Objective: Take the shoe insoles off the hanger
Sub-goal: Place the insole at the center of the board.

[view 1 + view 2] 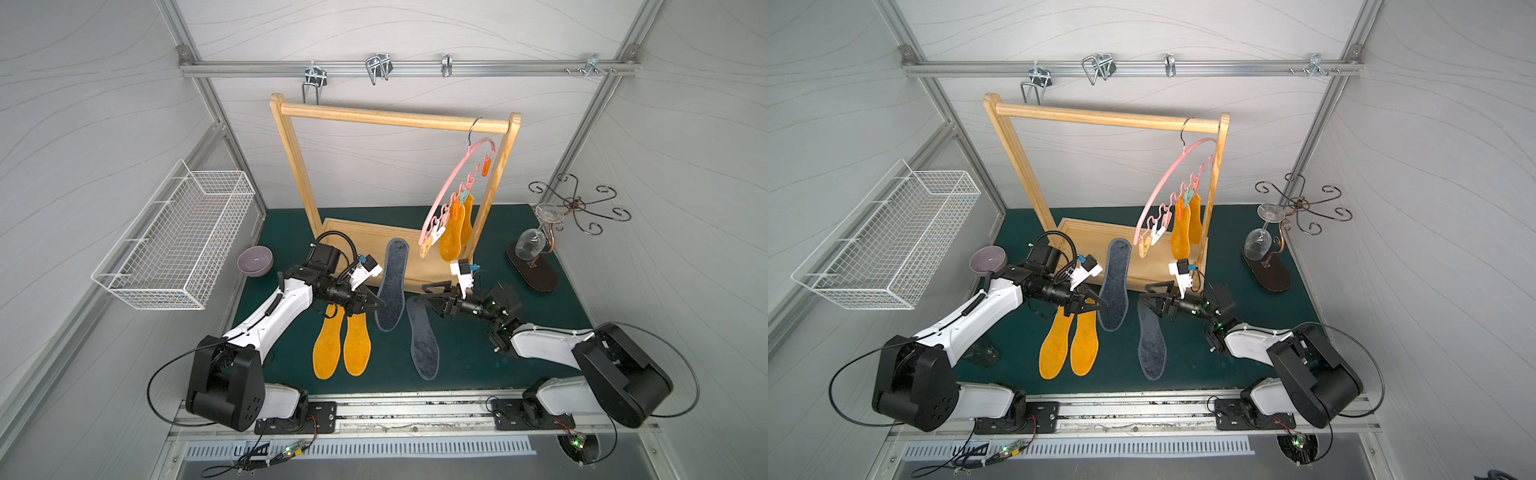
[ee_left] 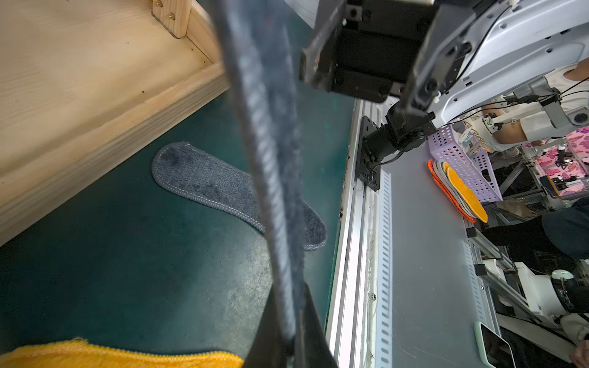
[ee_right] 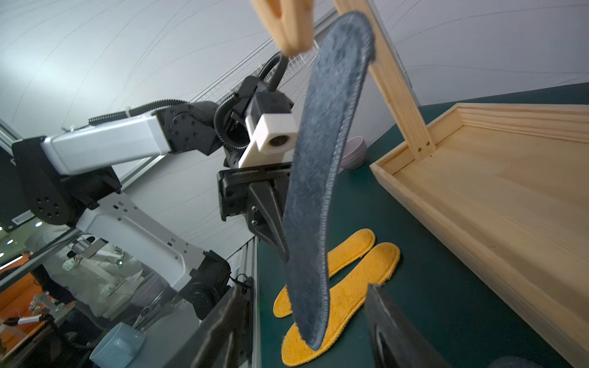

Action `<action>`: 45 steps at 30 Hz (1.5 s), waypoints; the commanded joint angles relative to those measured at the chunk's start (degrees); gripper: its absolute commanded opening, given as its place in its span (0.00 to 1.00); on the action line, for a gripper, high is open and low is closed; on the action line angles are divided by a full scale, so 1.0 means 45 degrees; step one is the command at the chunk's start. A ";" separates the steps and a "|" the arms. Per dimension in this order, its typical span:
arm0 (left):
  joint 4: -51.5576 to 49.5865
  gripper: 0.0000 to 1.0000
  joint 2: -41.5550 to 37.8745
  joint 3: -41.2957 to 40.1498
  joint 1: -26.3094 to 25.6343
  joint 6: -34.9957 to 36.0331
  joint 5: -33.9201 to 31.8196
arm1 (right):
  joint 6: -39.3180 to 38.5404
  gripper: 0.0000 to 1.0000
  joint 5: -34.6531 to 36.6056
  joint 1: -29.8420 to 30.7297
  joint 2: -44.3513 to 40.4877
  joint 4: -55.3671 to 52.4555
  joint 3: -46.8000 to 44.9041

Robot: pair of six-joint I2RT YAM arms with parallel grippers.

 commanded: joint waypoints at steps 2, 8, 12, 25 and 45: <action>-0.0334 0.00 -0.0235 0.0168 0.0068 0.0818 0.0553 | -0.2015 0.65 0.1182 0.1244 -0.0588 -0.2462 0.0315; -0.0821 0.00 -0.0451 0.0187 0.0058 0.1507 0.1054 | -0.1610 0.65 0.2009 0.1553 -0.0031 -0.1646 0.0544; -0.0802 0.00 -0.0680 0.0265 0.0010 0.1652 0.1136 | -0.0831 0.64 0.1735 0.1628 0.0482 -0.0549 0.0683; -0.1038 0.00 -0.0516 0.0204 -0.0128 0.1854 0.1353 | 0.0836 0.26 0.1449 0.2215 0.2692 0.1916 0.1988; 0.1998 0.50 -0.0861 -0.0672 0.1966 -0.0504 -0.3230 | 0.3897 0.00 0.0882 0.2479 0.5169 -0.1696 0.2019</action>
